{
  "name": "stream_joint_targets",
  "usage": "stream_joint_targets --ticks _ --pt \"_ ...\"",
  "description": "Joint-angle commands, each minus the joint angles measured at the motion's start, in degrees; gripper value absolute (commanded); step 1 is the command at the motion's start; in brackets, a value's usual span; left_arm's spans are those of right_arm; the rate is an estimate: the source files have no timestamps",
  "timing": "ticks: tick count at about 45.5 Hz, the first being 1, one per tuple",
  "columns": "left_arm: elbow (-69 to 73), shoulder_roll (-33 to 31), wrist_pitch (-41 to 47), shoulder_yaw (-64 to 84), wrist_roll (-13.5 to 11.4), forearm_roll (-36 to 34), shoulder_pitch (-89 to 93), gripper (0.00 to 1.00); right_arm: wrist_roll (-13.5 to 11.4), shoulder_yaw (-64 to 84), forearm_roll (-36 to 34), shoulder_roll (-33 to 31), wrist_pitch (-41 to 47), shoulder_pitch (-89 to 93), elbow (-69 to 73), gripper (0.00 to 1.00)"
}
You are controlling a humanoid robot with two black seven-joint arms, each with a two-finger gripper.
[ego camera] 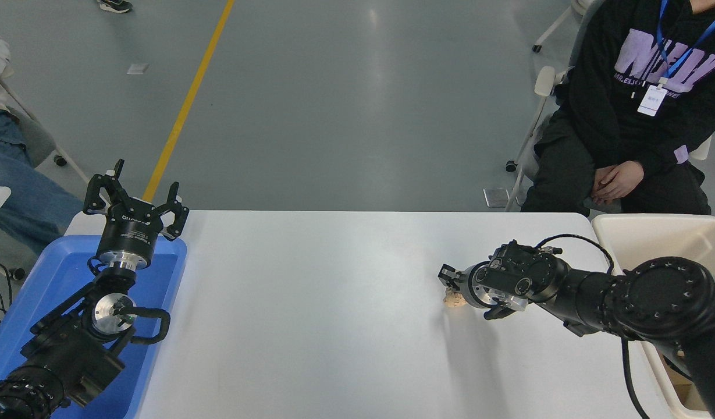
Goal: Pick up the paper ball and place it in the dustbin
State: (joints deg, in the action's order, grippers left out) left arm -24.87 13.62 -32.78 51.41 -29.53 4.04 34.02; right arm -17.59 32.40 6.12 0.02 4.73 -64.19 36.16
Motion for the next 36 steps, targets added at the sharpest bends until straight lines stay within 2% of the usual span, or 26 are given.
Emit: stream_joint_targets --ticks 1,12,18,23,33,36 --pt "0.00 0.00 0.00 0.01 0.00 -0.09 0.00 0.99 0.37 2.40 -0.41 -2.56 0.02 -8.74 11.47 0.00" --pt "0.00 0.00 0.00 0.01 0.00 0.00 0.00 0.99 0.81 18.31 -0.41 -10.12 2.74 -31.67 31.85 0.00" --pt "0.00 0.00 0.00 0.01 0.00 0.00 0.00 0.99 0.81 22.44 -0.23 -13.54 7.31 -42.48 39.68 0.00" --pt "0.00 0.00 0.00 0.01 0.00 0.00 0.00 0.99 0.81 24.47 -0.05 -15.92 15.38 -50.93 42.68 0.00" --pt "0.00 0.00 0.00 0.01 0.00 0.00 0.00 0.99 0.81 25.53 -0.05 -18.56 37.26 -64.99 42.94 0.00" --pt "0.00 0.00 0.00 0.01 0.00 0.00 0.00 0.99 0.81 25.26 -0.05 -19.44 40.27 -67.63 43.12 0.00"
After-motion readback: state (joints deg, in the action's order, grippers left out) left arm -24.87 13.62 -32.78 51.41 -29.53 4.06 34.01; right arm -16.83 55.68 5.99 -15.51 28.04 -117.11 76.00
